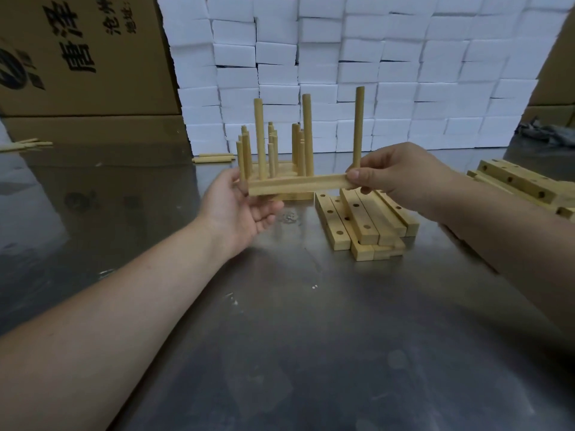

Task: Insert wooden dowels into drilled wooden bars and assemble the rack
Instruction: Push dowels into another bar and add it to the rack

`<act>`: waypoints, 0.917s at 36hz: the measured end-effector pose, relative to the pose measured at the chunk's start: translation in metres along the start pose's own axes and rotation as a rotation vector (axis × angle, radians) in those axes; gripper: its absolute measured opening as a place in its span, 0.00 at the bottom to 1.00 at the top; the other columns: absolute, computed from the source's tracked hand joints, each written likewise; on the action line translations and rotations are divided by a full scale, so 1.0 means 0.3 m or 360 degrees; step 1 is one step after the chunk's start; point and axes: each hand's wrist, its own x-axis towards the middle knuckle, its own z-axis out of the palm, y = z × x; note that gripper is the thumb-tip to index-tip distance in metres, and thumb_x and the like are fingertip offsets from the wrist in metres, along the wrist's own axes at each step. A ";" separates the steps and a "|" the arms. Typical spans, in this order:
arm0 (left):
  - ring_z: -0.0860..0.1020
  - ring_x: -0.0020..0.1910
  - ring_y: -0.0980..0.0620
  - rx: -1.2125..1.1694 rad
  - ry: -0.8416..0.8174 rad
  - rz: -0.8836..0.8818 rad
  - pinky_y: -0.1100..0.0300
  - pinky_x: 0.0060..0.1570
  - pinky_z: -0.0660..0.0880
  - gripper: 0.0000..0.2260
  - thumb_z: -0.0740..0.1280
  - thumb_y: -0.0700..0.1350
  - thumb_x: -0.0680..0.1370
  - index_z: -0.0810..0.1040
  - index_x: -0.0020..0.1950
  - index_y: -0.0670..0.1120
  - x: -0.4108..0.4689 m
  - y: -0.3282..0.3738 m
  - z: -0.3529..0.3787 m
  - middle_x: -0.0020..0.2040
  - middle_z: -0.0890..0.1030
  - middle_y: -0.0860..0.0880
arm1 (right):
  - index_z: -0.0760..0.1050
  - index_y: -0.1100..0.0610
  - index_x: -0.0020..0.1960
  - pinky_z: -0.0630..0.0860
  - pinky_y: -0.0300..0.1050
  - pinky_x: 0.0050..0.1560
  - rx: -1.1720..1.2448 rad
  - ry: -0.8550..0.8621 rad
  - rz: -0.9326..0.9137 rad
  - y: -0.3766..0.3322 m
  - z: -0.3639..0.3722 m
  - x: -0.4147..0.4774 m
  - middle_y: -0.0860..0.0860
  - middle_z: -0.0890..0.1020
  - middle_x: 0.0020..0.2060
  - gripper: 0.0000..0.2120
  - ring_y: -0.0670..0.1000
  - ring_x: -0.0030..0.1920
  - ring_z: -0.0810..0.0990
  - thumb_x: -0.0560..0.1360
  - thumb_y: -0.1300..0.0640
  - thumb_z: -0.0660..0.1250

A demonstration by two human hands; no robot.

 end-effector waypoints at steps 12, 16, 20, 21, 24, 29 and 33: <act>0.79 0.42 0.57 0.1260 0.0353 0.0607 0.60 0.49 0.76 0.19 0.69 0.48 0.75 0.75 0.65 0.49 -0.008 -0.028 -0.007 0.52 0.80 0.49 | 0.79 0.48 0.42 0.65 0.37 0.31 -0.0105 0.0161 0.0066 0.012 0.030 0.004 0.46 0.79 0.36 0.07 0.43 0.36 0.74 0.72 0.46 0.68; 0.79 0.34 0.59 0.1411 0.0337 0.0517 0.65 0.35 0.73 0.09 0.70 0.47 0.74 0.79 0.54 0.52 -0.011 0.002 -0.016 0.45 0.81 0.53 | 0.80 0.48 0.45 0.66 0.36 0.32 -0.0142 0.0152 0.0060 0.014 0.042 0.000 0.43 0.79 0.36 0.08 0.42 0.37 0.75 0.72 0.45 0.68; 0.78 0.29 0.60 0.1525 0.0328 0.0467 0.65 0.35 0.72 0.08 0.71 0.46 0.73 0.80 0.52 0.51 -0.001 0.027 -0.043 0.47 0.82 0.52 | 0.80 0.50 0.53 0.65 0.32 0.33 -0.0189 0.0112 0.0043 0.024 0.057 -0.002 0.38 0.77 0.36 0.12 0.37 0.38 0.74 0.73 0.47 0.67; 0.78 0.29 0.61 0.1546 0.0349 0.0473 0.66 0.34 0.71 0.11 0.72 0.46 0.73 0.80 0.55 0.49 0.002 0.033 -0.050 0.43 0.83 0.53 | 0.79 0.50 0.56 0.64 0.31 0.33 -0.0214 0.0092 0.0040 0.026 0.062 -0.003 0.36 0.76 0.36 0.13 0.36 0.38 0.73 0.74 0.48 0.66; 0.79 0.30 0.62 0.1543 0.0387 0.0493 0.70 0.34 0.68 0.13 0.73 0.44 0.72 0.80 0.56 0.46 0.013 0.048 -0.077 0.37 0.82 0.55 | 0.76 0.49 0.60 0.63 0.30 0.34 -0.0276 0.0072 0.0034 0.034 0.072 -0.004 0.37 0.76 0.41 0.15 0.35 0.38 0.70 0.75 0.48 0.65; 0.77 0.37 0.64 0.1655 0.0511 0.0486 0.69 0.34 0.64 0.16 0.72 0.46 0.72 0.79 0.59 0.46 0.031 0.061 -0.138 0.37 0.81 0.55 | 0.76 0.49 0.61 0.64 0.32 0.35 -0.0351 0.0064 0.0060 0.048 0.072 -0.002 0.45 0.80 0.50 0.14 0.36 0.38 0.69 0.76 0.49 0.63; 0.75 0.40 0.61 0.1852 0.0510 0.0499 0.67 0.40 0.66 0.15 0.72 0.47 0.73 0.80 0.59 0.48 0.043 0.055 -0.155 0.46 0.80 0.54 | 0.78 0.48 0.58 0.64 0.33 0.30 -0.0337 0.0051 0.0052 0.046 0.073 -0.009 0.37 0.76 0.36 0.13 0.39 0.34 0.73 0.76 0.48 0.63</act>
